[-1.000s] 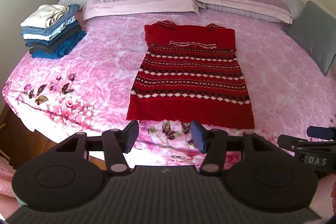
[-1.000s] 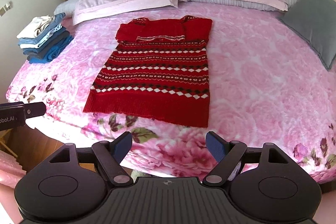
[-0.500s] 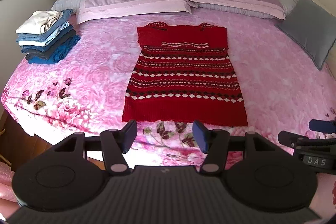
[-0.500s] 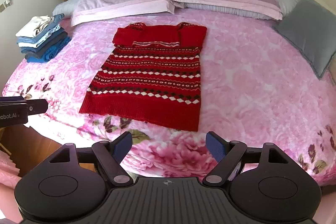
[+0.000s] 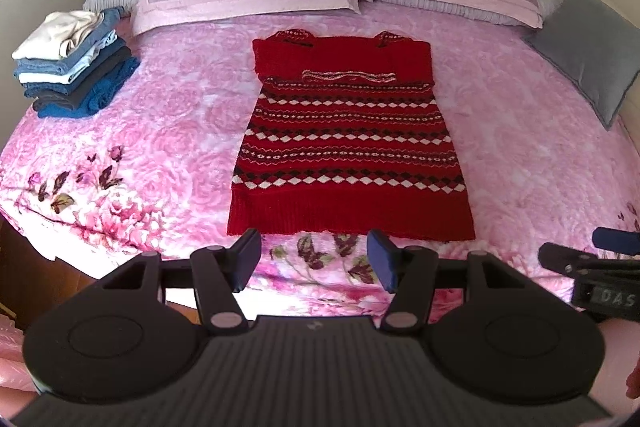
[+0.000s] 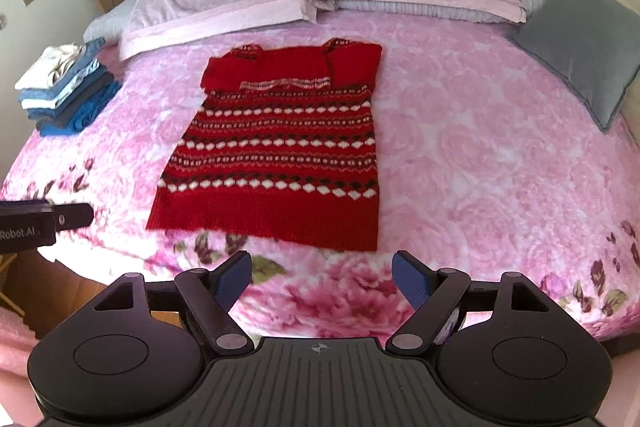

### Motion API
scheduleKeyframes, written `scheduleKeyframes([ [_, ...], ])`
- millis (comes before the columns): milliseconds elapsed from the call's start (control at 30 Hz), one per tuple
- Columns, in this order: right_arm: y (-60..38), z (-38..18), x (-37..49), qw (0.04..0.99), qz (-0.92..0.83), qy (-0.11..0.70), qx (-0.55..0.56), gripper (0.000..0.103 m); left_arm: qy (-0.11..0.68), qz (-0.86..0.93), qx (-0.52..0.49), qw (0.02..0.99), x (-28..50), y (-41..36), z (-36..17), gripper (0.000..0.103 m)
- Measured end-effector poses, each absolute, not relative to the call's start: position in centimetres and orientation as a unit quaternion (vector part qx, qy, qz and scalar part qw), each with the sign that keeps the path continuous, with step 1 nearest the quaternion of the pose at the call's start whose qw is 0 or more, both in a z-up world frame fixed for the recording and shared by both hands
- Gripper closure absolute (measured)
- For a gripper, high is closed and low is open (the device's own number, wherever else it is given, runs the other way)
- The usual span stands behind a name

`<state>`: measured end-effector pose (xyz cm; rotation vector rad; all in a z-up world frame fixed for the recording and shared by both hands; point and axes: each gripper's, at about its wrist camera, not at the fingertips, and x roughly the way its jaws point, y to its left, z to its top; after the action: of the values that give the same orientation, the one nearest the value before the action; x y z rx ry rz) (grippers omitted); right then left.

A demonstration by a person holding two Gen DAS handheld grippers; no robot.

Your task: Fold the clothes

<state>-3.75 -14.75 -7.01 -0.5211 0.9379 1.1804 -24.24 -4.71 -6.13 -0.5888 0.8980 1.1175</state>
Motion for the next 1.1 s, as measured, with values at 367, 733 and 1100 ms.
scheduleKeyframes([
  [367,-8.5,-10.3,-1.1,0.664,0.502,0.542,-0.113,0.023,0.396,0.493,-0.335,0.699,-32.0,8.5,-10.3,0.049],
  [733,-5.9,-16.4,4.1,0.701,0.407,0.579,-0.091,0.023,0.414,0.433,-0.412,0.686,-34.6,17.6,-20.0,0.052],
  [1100,-5.0,-24.7,8.7,0.653,0.451,0.598,-0.112,0.024,0.353,0.413,-0.498,0.676,-37.9,19.3,-29.3,0.055],
])
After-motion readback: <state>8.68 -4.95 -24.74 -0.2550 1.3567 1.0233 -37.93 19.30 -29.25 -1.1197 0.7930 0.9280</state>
